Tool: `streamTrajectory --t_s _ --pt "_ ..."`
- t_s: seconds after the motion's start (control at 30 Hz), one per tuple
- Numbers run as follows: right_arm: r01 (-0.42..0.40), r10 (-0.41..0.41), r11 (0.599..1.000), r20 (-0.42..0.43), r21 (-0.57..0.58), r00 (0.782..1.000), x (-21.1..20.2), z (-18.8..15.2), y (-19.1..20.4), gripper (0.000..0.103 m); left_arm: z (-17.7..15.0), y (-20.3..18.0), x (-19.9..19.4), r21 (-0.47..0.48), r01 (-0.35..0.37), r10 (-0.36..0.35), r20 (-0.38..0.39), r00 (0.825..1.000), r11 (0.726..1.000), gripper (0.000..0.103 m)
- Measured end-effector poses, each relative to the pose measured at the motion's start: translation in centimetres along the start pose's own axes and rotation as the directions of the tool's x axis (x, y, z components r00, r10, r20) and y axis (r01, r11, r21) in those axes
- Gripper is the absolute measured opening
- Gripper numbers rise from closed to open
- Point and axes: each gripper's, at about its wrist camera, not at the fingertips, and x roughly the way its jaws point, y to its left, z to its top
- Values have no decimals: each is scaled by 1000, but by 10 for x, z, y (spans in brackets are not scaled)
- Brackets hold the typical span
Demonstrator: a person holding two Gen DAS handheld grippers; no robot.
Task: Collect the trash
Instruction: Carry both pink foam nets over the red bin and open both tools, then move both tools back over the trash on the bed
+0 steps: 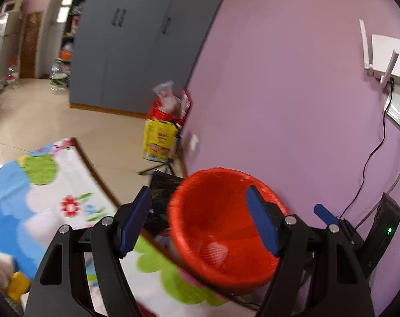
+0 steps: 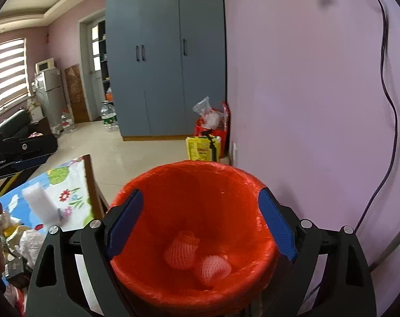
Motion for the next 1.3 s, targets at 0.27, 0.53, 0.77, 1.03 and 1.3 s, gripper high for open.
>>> streamTrajectory --t_s 0.27,0.53,0.77,1.03,1.3 --pt "-95 95 995 14 -11 995 -26 -8 21 90 -28 28 -75 -33 -139 141 83 987 990 75" --pt "-216 216 975 -15 -57 976 -47 -27 61 90 -70 58 -156 -76 -283 291 130 948 956 75" --pt "-308 304 946 -59 -99 951 -57 -41 98 90 -109 92 -214 -176 -376 401 140 905 910 75" --pt "-365 355 923 -93 -126 930 -61 -47 123 90 -151 112 -249 -252 -429 463 93 882 867 75" --pt "-403 386 903 -131 -150 913 -61 -59 139 90 -182 107 -241 -261 -426 447 23 894 866 75"
